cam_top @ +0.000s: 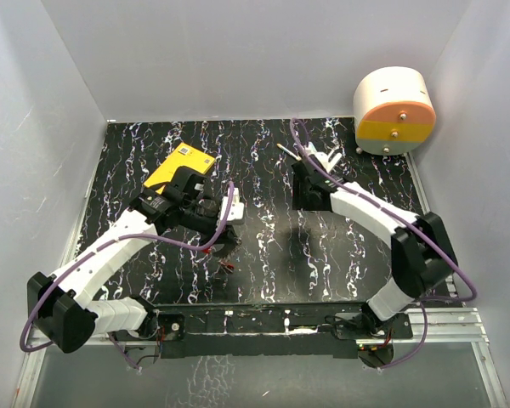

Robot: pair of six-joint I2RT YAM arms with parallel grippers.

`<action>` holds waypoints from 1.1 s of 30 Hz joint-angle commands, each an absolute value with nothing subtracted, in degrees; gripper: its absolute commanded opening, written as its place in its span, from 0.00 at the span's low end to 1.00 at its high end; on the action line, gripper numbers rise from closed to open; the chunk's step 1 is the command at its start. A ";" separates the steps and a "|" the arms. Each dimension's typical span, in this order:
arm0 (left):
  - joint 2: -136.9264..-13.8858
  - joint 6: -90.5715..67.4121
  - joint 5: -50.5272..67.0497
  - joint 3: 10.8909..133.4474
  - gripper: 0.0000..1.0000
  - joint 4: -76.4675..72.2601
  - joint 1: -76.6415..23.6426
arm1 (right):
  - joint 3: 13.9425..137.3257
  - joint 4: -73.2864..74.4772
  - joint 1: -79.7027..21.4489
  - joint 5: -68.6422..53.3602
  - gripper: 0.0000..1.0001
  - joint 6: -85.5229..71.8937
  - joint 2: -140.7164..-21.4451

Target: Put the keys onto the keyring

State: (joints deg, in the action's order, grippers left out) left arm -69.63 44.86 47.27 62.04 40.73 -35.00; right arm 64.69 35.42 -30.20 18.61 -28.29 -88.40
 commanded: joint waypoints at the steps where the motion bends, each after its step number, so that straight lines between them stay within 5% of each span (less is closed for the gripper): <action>1: -67.46 45.07 47.61 64.16 0.00 41.87 -34.03 | 64.22 31.07 -28.88 12.76 0.56 -22.33 -93.75; 24: -67.76 44.34 48.25 61.85 0.00 39.38 -33.84 | 71.28 29.73 -27.60 24.77 0.45 -18.42 -106.80; 33: -67.75 44.52 48.35 61.95 0.00 39.70 -33.40 | 72.00 28.83 -27.40 24.28 0.31 -17.78 -108.87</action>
State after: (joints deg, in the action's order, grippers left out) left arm -69.54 44.45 46.59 61.80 39.46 -33.87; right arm 70.50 30.92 -27.73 22.81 -18.44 -108.20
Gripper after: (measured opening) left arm 0.013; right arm 0.329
